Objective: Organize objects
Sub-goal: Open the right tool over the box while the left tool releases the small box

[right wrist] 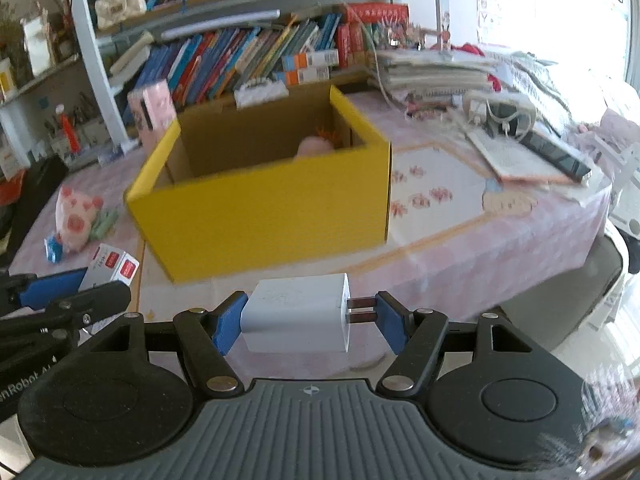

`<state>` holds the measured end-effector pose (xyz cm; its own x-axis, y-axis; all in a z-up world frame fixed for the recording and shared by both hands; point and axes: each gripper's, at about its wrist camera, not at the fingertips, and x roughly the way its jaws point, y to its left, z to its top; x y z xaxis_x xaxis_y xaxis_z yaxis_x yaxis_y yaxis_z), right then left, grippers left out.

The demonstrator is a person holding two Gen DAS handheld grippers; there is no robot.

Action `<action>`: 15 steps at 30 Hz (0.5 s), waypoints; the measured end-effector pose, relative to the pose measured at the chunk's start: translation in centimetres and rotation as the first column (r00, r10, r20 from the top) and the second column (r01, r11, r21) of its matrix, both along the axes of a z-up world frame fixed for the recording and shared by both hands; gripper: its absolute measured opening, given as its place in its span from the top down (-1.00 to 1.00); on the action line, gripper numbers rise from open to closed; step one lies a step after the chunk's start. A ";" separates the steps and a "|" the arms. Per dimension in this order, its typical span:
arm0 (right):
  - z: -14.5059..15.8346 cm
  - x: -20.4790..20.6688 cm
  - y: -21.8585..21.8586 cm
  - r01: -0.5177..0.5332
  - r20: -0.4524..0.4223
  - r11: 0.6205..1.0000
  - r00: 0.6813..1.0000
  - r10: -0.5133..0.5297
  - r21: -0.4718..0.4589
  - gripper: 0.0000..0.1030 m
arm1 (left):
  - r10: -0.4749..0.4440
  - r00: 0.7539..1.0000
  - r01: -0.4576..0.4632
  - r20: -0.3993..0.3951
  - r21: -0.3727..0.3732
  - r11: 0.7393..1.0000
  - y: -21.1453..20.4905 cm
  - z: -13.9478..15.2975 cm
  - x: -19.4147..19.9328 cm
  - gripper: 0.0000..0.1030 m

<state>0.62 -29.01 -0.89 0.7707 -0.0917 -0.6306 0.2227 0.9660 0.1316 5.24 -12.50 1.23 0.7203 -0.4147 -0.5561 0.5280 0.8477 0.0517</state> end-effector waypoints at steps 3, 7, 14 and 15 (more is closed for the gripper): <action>1.7 1.5 -1.1 0.005 0.061 1.000 0.998 -0.004 -0.007 -0.29 | 0.002 0.999 -0.002 0.048 -0.001 1.000 -0.9 1.1 1.3 0.45; 3.8 3.6 -2.5 -0.014 0.148 0.999 0.989 0.020 -0.041 -0.29 | 0.022 0.996 -0.021 0.087 -0.011 1.000 -2.3 2.2 3.5 0.45; 4.5 8.3 -4.2 -0.092 0.183 0.989 0.977 0.113 -0.115 -0.29 | 0.087 0.994 -0.086 0.071 -0.012 0.996 -4.1 2.0 7.3 0.45; 4.4 9.0 -4.4 -0.107 0.178 0.987 0.976 0.128 -0.121 -0.29 | 0.096 0.993 -0.095 0.064 -0.010 0.995 -4.3 1.9 7.7 0.45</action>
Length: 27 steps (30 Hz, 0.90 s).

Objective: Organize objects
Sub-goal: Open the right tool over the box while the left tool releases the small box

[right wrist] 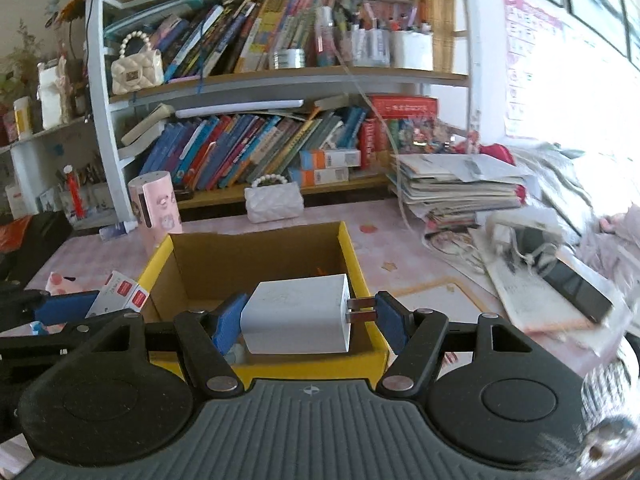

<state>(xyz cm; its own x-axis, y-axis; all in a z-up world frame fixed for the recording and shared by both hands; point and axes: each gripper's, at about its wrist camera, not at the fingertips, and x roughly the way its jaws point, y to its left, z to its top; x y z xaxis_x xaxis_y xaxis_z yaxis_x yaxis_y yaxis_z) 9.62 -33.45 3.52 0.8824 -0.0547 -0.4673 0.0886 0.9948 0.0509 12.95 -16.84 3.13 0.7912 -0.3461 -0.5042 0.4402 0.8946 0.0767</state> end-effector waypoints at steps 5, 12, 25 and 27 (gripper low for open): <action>-1.0 2.8 -0.4 -0.071 -0.016 0.996 0.997 0.070 -0.052 -0.29 | 0.037 0.999 -0.036 -0.036 0.017 0.999 -1.1 -1.0 1.9 0.45; -2.9 6.9 -0.4 -0.196 -0.096 0.976 0.978 0.187 -0.092 -0.29 | 0.090 0.992 -0.086 -0.087 0.047 0.995 -2.1 -2.6 4.7 0.45; -5.7 12.7 -0.4 -0.396 -0.307 0.911 0.886 0.346 -0.115 -0.29 | 0.145 0.975 -0.132 -0.171 0.088 0.987 -2.5 -5.4 7.9 0.45; -6.5 13.0 -0.2 -0.428 -0.357 0.894 0.862 0.359 -0.134 -0.30 | 0.142 0.978 -0.125 -0.152 0.116 0.985 -2.8 -5.7 8.0 0.45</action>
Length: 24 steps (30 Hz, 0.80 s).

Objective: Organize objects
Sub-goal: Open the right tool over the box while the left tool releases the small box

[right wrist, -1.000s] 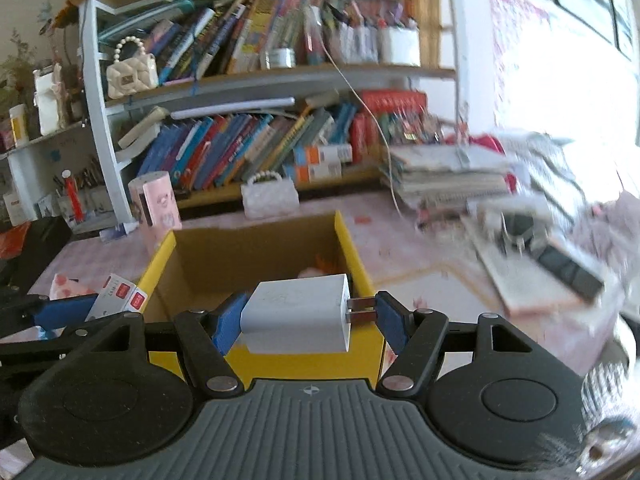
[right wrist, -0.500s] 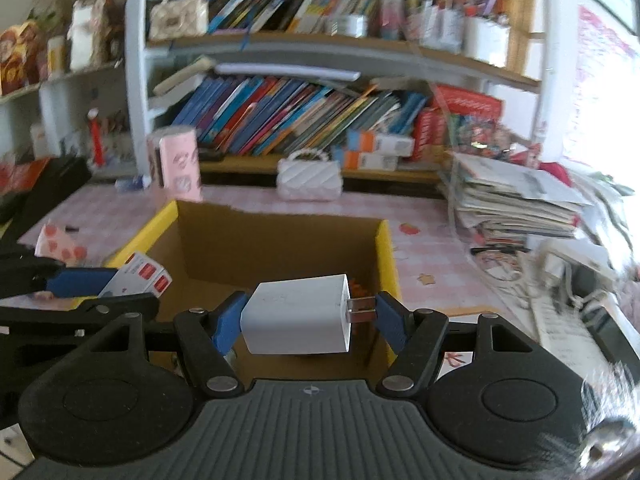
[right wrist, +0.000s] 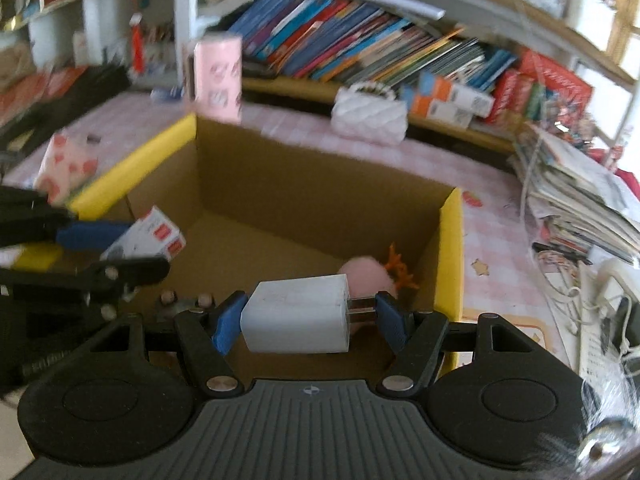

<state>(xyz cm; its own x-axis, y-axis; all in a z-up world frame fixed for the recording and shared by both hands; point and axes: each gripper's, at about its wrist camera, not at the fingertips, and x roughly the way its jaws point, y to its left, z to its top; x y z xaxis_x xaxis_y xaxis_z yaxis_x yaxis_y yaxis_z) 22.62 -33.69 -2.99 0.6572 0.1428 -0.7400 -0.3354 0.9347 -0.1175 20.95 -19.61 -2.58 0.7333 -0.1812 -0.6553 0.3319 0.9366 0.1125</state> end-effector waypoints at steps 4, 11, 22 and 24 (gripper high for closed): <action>-0.4 0.1 0.6 -0.048 -0.021 0.996 0.999 0.047 -0.068 -0.30 | -0.004 1.000 0.003 0.022 0.044 0.999 -0.5 -0.3 0.4 0.45; -0.6 0.0 0.5 -0.045 -0.019 0.996 0.999 0.044 -0.078 -0.30 | -0.008 0.999 0.005 0.040 0.077 0.997 -0.9 -0.5 1.0 0.45; -0.5 -0.2 -0.2 -0.001 0.002 0.995 1.000 0.001 -0.102 -0.30 | -0.047 0.998 0.044 0.042 0.078 0.996 -1.6 -0.6 1.5 0.44; -0.6 -0.2 -0.4 0.005 0.001 0.995 1.000 -0.005 -0.102 -0.30 | -0.055 0.998 0.052 0.042 0.077 0.996 -1.8 -0.7 1.6 0.44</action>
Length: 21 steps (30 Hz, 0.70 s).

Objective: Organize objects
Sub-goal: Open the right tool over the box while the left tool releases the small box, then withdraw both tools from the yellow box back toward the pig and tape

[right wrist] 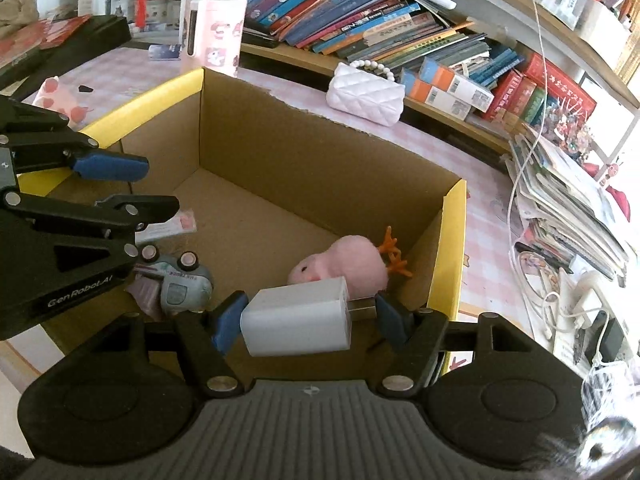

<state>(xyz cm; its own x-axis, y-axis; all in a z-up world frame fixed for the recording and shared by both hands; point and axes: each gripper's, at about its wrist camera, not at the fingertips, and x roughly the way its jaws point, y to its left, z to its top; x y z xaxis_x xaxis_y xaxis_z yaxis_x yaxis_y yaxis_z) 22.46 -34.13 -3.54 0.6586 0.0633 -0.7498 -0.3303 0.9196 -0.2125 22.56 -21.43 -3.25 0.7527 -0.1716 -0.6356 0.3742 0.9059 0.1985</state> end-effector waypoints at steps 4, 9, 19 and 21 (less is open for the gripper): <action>-0.1 0.0 -0.3 0.022 0.002 1.000 1.000 -0.022 0.000 -0.30 | -0.013 1.000 0.013 0.003 0.004 1.000 -0.2 -0.1 0.3 0.44; -0.1 0.0 -0.2 0.031 0.012 1.000 0.999 -0.031 0.004 -0.30 | -0.021 1.000 0.021 0.002 -0.016 1.000 -0.2 0.0 0.2 0.35; 0.7 -1.3 -0.5 0.073 0.079 0.995 0.994 -0.078 0.065 -0.58 | 0.032 0.994 -0.022 0.105 -0.089 0.996 1.2 2.1 -2.8 -0.21; 1.2 -2.0 -0.5 0.082 0.096 0.992 0.991 -0.091 0.091 -0.61 | 0.064 0.991 -0.051 0.116 -0.117 0.992 1.8 2.7 -3.4 -0.35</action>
